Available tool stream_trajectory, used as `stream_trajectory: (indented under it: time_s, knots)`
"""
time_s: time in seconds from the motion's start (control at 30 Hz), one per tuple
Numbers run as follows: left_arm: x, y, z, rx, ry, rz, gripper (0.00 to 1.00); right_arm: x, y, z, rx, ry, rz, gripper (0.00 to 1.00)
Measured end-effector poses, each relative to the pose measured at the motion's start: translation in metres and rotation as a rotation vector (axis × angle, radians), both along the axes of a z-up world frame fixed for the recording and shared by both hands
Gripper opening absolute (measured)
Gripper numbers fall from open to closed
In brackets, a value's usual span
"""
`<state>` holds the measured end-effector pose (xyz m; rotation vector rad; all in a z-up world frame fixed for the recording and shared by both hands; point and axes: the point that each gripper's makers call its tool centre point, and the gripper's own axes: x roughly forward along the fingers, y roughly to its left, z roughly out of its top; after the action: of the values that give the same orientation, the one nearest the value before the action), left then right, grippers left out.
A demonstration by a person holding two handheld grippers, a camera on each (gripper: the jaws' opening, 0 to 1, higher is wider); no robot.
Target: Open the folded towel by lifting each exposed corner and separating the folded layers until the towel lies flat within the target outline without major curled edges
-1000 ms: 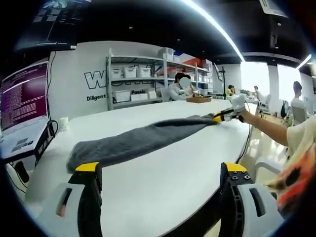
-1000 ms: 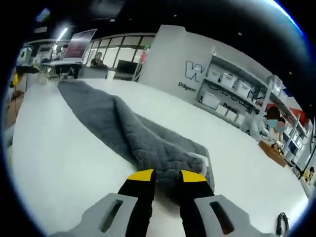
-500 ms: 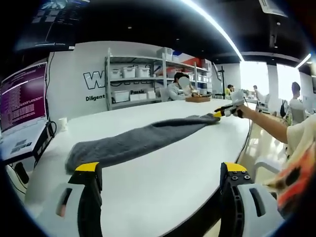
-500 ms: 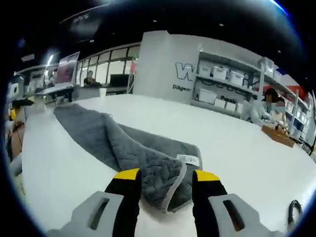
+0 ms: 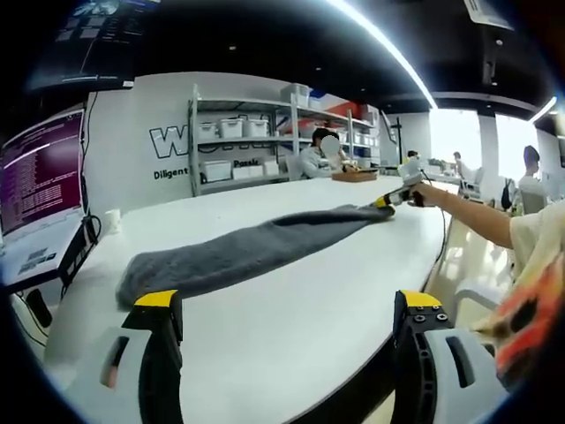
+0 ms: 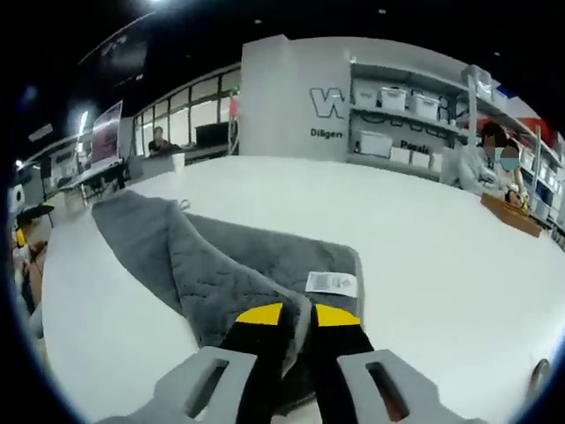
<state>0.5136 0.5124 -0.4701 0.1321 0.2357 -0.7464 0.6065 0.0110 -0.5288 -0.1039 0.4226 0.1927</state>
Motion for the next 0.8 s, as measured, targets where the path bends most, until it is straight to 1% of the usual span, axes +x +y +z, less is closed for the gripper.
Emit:
stream_trajectory:
  time_s: [0.03,0.17,0.27,0.33,0.4,0.47,0.57,0.63,0.7,0.8]
  knots:
    - [0.000,0.001,0.000,0.001,0.000,0.001,0.98,-0.003,0.002,0.001,0.001,-0.007,0.003,0.01]
    - [0.001,0.001,0.001,-0.002,-0.001,0.009,0.98,-0.017,0.006,0.007,-0.037,-0.037,0.018,0.00]
    - [0.001,-0.002,0.002,-0.003,-0.004,0.003,0.98,-0.028,0.010,0.016,-0.055,-0.073,0.027,0.00]
    - [0.000,-0.006,0.002,0.003,-0.004,-0.002,0.98,-0.037,0.016,0.021,-0.083,-0.103,0.050,0.00]
    - [0.000,-0.009,0.002,0.010,-0.004,-0.009,0.98,-0.048,0.022,0.025,-0.130,-0.117,0.070,0.00]
    - [0.000,-0.012,0.003,0.012,-0.005,-0.012,0.98,-0.058,0.029,0.027,-0.152,-0.126,0.091,0.00]
    - [-0.001,-0.016,0.003,0.009,-0.007,-0.023,0.98,-0.070,0.036,0.028,-0.159,-0.136,0.108,0.00]
    - [-0.001,-0.018,0.003,0.011,-0.004,-0.024,0.98,-0.068,0.030,0.032,-0.166,-0.156,0.125,0.00]
    - [-0.001,-0.019,0.002,0.018,-0.003,-0.026,0.98,-0.074,0.032,0.035,-0.166,-0.170,0.144,0.00]
    - [-0.002,-0.019,0.004,0.017,-0.005,-0.029,0.98,-0.077,0.028,0.040,-0.144,-0.200,0.168,0.00]
